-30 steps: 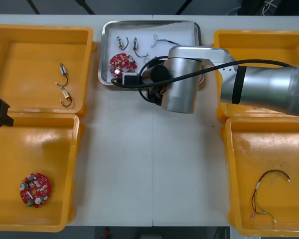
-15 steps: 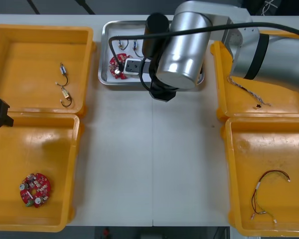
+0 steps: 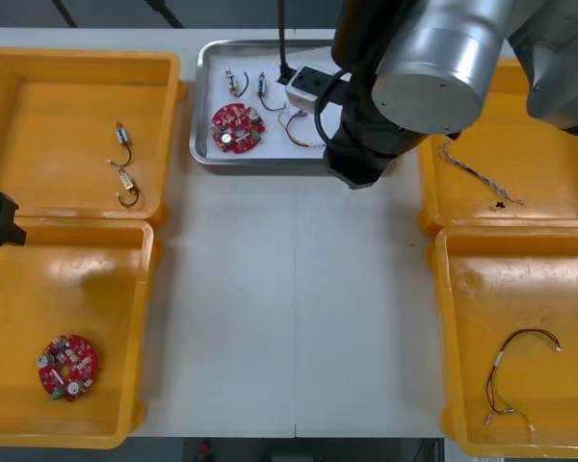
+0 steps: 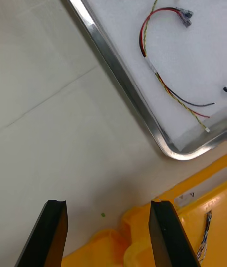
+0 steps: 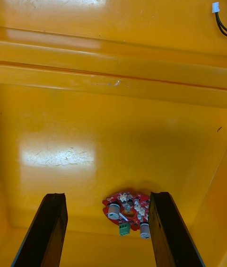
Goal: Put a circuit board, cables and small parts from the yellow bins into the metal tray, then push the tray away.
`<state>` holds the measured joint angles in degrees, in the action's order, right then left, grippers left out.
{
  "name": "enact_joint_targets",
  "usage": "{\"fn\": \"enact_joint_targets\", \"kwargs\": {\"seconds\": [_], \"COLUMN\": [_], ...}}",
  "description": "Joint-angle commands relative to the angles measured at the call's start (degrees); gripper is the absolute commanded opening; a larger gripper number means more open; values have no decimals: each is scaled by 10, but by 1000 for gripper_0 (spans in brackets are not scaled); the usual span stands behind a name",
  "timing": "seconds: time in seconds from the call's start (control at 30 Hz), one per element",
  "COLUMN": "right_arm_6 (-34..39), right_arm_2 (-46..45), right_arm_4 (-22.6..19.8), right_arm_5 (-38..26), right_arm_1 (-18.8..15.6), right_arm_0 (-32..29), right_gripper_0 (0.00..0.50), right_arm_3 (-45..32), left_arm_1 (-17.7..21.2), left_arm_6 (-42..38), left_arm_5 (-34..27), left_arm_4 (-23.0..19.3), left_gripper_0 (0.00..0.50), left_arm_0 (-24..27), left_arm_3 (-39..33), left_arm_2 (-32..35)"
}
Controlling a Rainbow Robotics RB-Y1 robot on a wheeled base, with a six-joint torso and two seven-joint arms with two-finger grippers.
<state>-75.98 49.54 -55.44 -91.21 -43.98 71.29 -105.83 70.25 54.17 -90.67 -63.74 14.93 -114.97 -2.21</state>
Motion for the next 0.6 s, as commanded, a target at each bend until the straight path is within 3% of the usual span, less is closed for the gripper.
{"fn": "enact_joint_targets", "kwargs": {"seconds": [0.03, 0.3, 0.6], "right_arm_6": [94, 196, 255], "right_arm_2": [-74, -170, -257], "right_arm_4": [-18, -63, -63], "right_arm_5": [-27, -35, -36], "right_arm_1": [-58, -148, -205], "right_arm_0": [-51, -155, -262], "right_gripper_0": [500, 500, 500], "right_arm_3": [-61, -126, -161], "left_arm_1": [29, 29, 29], "left_arm_6": [26, 26, 26], "left_arm_5": [5, 5, 5], "left_arm_4": [5, 5, 5], "left_gripper_0": [500, 500, 500], "left_arm_0": [-11, -11, -11], "left_arm_3": [-12, -12, -12], "left_arm_2": [14, 14, 14]}}
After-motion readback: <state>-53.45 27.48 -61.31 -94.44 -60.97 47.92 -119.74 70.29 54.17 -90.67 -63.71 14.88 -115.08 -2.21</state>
